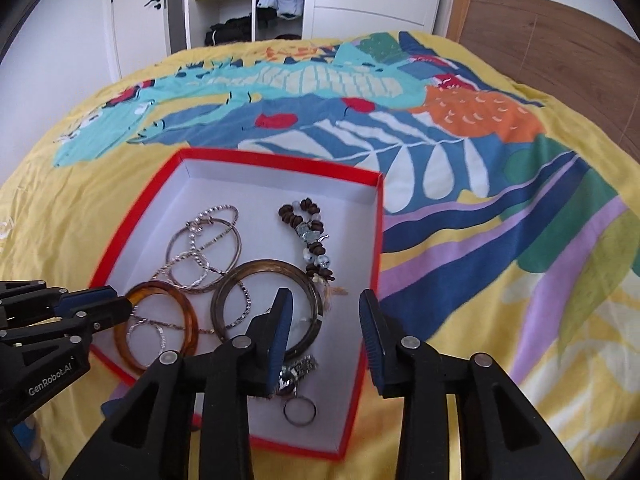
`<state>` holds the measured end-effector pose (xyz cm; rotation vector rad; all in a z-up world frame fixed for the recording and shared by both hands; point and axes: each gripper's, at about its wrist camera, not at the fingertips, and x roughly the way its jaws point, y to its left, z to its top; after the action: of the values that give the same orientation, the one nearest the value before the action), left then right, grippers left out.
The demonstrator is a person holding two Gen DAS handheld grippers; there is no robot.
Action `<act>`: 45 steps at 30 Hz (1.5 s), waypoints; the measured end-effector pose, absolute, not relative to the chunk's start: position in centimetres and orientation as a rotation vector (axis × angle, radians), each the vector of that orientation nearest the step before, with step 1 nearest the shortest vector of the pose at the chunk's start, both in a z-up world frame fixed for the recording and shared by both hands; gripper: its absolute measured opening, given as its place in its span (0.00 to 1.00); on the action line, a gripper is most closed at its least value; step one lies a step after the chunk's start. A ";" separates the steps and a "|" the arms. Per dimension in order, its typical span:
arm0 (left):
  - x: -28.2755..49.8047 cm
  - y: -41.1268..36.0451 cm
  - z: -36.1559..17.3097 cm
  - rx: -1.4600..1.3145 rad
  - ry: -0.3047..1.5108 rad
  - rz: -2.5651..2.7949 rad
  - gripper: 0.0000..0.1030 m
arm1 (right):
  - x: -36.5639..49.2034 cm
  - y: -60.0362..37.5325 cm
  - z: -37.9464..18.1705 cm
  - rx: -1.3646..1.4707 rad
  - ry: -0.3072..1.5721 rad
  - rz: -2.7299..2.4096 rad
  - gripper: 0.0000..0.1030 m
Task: Organize jewelry
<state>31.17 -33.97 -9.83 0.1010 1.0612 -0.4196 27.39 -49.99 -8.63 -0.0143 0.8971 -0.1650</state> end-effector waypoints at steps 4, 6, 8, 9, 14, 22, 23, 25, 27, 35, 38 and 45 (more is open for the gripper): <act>29.7 -32.8 -7.1 0.081 1.016 -0.438 0.34 | 25.3 -49.6 -6.7 0.033 0.863 -0.170 0.41; 28.7 -31.9 -5.6 0.078 0.996 -0.440 0.35 | 24.0 -49.1 -5.7 0.062 0.851 -0.170 0.43; 27.4 -30.5 -4.1 0.072 0.976 -0.435 0.37 | 22.8 -48.3 -4.9 0.083 0.842 -0.160 0.46; 26.8 -29.9 -3.6 0.068 0.969 -0.432 0.39 | 22.2 -47.8 -4.5 0.091 0.838 -0.154 0.46; 23.1 -25.5 -0.6 0.042 0.921 -0.386 0.44 | 18.9 -44.3 -2.9 0.113 0.824 -0.107 0.50; 16.8 -18.1 2.7 0.041 0.850 -0.253 0.44 | 14.0 -38.0 -0.4 0.111 0.802 -0.025 0.53; 15.9 -17.1 3.1 0.040 0.838 -0.237 0.44 | 13.5 -37.4 -0.2 0.112 0.800 -0.015 0.53; 14.5 -15.6 3.7 0.041 0.823 -0.213 0.44 | 12.5 -35.7 0.1 0.106 0.798 0.008 0.53; 12.9 -13.9 4.3 0.034 0.810 -0.184 0.44 | 11.6 -34.3 0.2 0.100 0.796 0.026 0.53; 8.4 -9.0 5.8 0.015 0.769 -0.106 0.44 | 8.0 -30.2 1.3 0.089 0.774 0.076 0.56; 7.4 -7.8 6.1 0.011 0.761 -0.089 0.44 | 7.0 -29.3 1.6 0.082 0.767 0.075 0.57; 5.2 -6.2 6.2 0.000 0.749 -0.070 0.44 | 5.0 -27.5 2.4 0.056 0.754 0.078 0.60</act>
<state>5.21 -6.18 6.16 -0.0003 0.7491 -0.0699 4.98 -27.52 2.38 0.0556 0.7541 0.0780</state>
